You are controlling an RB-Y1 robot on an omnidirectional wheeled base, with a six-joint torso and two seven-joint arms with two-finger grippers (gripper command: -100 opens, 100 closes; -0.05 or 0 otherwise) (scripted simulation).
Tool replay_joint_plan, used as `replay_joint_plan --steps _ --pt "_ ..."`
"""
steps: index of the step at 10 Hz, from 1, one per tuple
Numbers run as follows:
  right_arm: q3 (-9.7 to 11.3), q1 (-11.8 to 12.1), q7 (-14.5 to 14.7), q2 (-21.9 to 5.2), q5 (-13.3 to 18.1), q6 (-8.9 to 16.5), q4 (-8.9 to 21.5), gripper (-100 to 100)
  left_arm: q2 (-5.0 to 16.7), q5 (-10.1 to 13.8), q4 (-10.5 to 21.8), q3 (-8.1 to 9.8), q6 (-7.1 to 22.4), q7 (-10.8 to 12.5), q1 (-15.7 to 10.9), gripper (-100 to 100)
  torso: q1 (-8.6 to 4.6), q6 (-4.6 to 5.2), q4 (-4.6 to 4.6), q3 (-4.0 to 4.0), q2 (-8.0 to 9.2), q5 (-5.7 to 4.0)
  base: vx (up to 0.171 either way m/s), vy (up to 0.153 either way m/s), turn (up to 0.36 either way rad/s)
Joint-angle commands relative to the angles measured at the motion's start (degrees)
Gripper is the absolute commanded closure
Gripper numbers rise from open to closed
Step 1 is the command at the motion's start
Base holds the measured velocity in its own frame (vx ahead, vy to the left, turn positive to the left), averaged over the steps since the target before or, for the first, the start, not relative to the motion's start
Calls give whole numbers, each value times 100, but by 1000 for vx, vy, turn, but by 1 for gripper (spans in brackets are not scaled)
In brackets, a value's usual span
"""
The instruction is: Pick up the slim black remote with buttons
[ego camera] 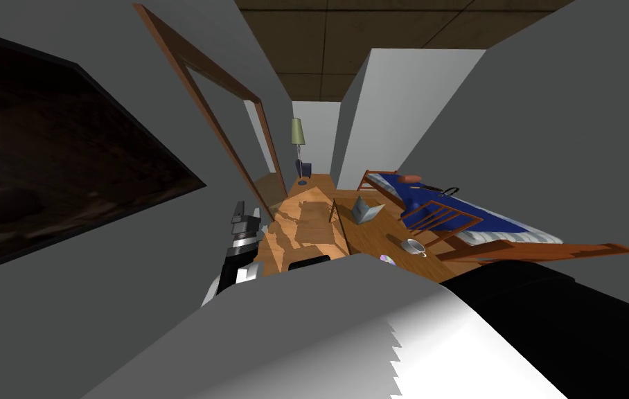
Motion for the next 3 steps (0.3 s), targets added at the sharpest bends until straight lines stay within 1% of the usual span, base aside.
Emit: replay_joint_plan --steps 1,2,3 --pt "-1 75 -55 -20 -3 74 -176 100 0 0 0 0 0 0 0 0 0 0 0 0 0 0 0 0 0" --pt "3 26 -42 -8 2 44 -66 100 0 0 0 0 0 0 0 0 -3 -3 2 1 0 -3 0 0 0" --pt "2 24 -41 -5 1 45 -68 0 0 0 0 0 0 0 0 0 -4 -2 1 1 0 -2 0 0 0"
